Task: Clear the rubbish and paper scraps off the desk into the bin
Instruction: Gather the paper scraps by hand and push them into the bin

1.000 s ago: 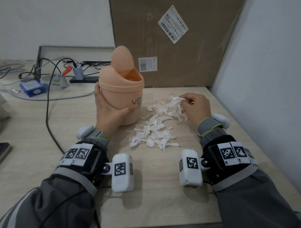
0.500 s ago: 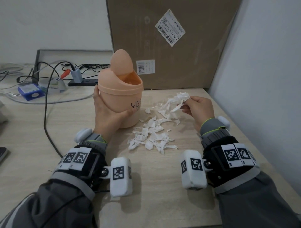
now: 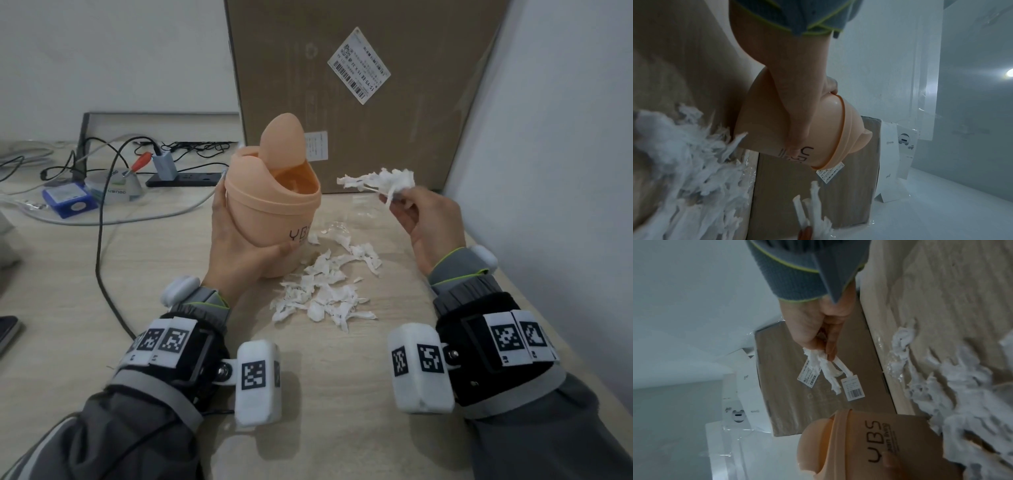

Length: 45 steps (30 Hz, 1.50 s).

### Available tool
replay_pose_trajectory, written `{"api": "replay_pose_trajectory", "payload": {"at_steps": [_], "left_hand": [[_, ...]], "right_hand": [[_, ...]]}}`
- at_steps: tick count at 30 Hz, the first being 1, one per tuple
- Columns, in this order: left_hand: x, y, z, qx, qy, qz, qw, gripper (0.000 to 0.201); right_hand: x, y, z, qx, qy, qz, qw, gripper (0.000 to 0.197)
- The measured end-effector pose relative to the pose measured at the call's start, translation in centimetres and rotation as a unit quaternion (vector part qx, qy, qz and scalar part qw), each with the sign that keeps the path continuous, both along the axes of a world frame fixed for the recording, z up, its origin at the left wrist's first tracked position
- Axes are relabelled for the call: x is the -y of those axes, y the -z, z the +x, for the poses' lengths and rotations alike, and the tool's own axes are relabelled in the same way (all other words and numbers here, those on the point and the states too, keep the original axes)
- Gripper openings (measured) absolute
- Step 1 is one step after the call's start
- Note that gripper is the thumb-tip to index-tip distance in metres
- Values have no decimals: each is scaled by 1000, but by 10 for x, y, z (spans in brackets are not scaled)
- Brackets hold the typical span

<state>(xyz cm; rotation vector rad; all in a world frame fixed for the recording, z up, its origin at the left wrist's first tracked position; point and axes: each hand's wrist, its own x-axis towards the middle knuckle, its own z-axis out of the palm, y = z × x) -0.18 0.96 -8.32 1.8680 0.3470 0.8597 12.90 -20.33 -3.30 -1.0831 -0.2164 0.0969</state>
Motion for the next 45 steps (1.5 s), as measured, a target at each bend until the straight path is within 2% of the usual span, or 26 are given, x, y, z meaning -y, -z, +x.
{"api": "replay_pose_trajectory", "payload": {"at_steps": [2, 6, 12, 16, 21, 23, 25, 27, 29, 31, 34, 36, 37, 42, 45], "left_hand": [[1, 0, -1, 4, 9, 2, 1000, 137], [3, -3, -2, 6, 31, 11, 999, 137], [6, -5, 0, 2, 74, 37, 997, 138], [8, -4, 2, 14, 101, 51, 993, 136], [11, -5, 3, 30, 131, 57, 989, 131], [12, -6, 3, 33, 139, 54, 988, 129], [13, -6, 2, 31, 139, 56, 988, 127], [13, -7, 2, 27, 138, 64, 988, 126], [14, -7, 1, 26, 139, 71, 987, 126], [14, -7, 2, 30, 139, 76, 987, 126], [13, -5, 3, 34, 137, 65, 988, 130], [12, -3, 4, 41, 136, 54, 988, 131], [11, -2, 5, 45, 134, 50, 989, 131], [5, 2, 7, 44, 111, 45, 992, 136], [6, 2, 7, 40, 110, 48, 992, 136]], "right_hand": [[1, -4, -2, 0, -17, 3, 1000, 19], [-2, -1, -5, 79, -25, -49, 995, 13], [-5, -6, -14, 110, 4, -39, 993, 15], [-13, -8, -22, 180, 22, -80, 980, 15], [-25, -8, -33, 320, 31, -186, 928, 15], [-29, -7, -36, 365, 40, -239, 899, 14], [-30, -8, -39, 378, 43, -291, 878, 14], [-29, -11, -40, 370, 31, -315, 874, 14], [-27, -15, -41, 383, 14, -364, 849, 5], [-24, -16, -41, 394, -11, -418, 818, 14], [-23, -14, -41, 412, -21, -431, 803, 24], [-23, -11, -39, 436, 16, -396, 808, 40], [-23, -12, -39, 442, 36, -368, 817, 42], [-17, -10, -30, 444, 119, -272, 846, 28], [-18, -7, -28, 423, 92, -302, 849, 29]]}}
